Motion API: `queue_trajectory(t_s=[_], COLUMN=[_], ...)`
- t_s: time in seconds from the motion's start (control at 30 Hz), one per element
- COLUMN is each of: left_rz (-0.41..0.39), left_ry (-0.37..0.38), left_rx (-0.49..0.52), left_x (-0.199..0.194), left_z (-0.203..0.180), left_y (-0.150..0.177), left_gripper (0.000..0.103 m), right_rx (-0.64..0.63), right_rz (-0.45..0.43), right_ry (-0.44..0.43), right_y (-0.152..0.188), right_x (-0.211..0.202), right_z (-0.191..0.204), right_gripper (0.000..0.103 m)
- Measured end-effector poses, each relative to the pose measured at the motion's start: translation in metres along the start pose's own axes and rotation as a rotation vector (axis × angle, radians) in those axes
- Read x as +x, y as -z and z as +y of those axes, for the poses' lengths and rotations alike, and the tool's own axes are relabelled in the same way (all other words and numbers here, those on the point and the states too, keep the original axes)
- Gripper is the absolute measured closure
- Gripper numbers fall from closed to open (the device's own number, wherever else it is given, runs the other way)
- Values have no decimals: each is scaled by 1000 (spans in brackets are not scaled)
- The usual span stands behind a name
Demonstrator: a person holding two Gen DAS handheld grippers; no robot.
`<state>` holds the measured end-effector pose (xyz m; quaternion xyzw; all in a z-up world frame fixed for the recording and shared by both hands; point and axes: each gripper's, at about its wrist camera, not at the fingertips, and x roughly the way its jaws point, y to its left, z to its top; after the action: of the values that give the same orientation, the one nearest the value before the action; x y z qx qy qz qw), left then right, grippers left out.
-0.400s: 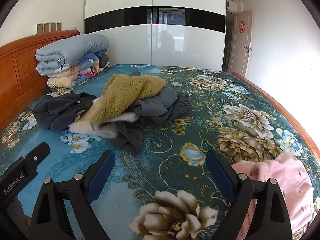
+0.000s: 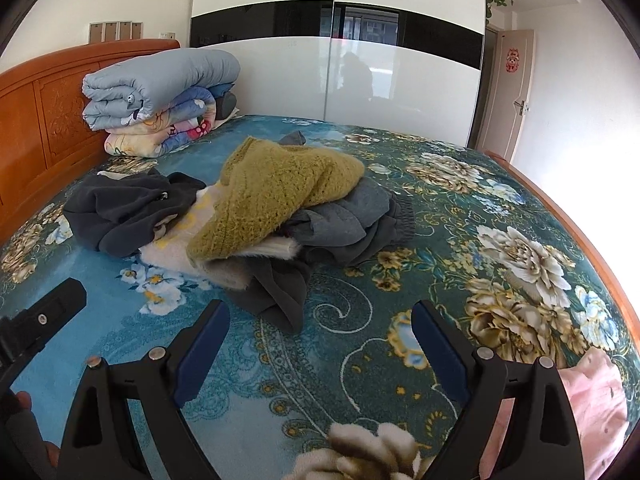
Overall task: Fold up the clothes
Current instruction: 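Reach the right gripper toward the yellow sweater on the clothes pile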
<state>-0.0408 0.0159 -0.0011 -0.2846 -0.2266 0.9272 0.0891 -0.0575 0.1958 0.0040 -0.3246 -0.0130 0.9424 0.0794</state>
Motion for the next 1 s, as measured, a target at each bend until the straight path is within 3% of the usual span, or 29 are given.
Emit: queue_trajectory(t_s=[0.1, 0.2, 0.37, 0.6, 0.77, 1.0], left_rz=[-16, 10, 2, 5, 11, 24], left_ry=[-32, 16, 13, -25, 35, 27], left_rx=[68, 65, 70, 31, -43, -83], left_x=[12, 16, 30, 47, 55, 68], left_z=[-20, 8, 16, 29, 42, 54], left_y=[-1, -21, -36, -39, -38, -37], left_gripper=[0, 0, 0, 0, 0, 0], right_rx=[18, 25, 19, -29, -48, -63], right_rz=[1, 5, -4, -11, -90, -110], right_ry=[-6, -5, 38, 28, 42, 39], right_y=[-6, -13, -28, -47, -59, -66], right_x=[12, 22, 39, 58, 58, 64], right_z=[3, 3, -2, 1, 6, 15], right_gripper=[10, 10, 10, 10, 10, 10])
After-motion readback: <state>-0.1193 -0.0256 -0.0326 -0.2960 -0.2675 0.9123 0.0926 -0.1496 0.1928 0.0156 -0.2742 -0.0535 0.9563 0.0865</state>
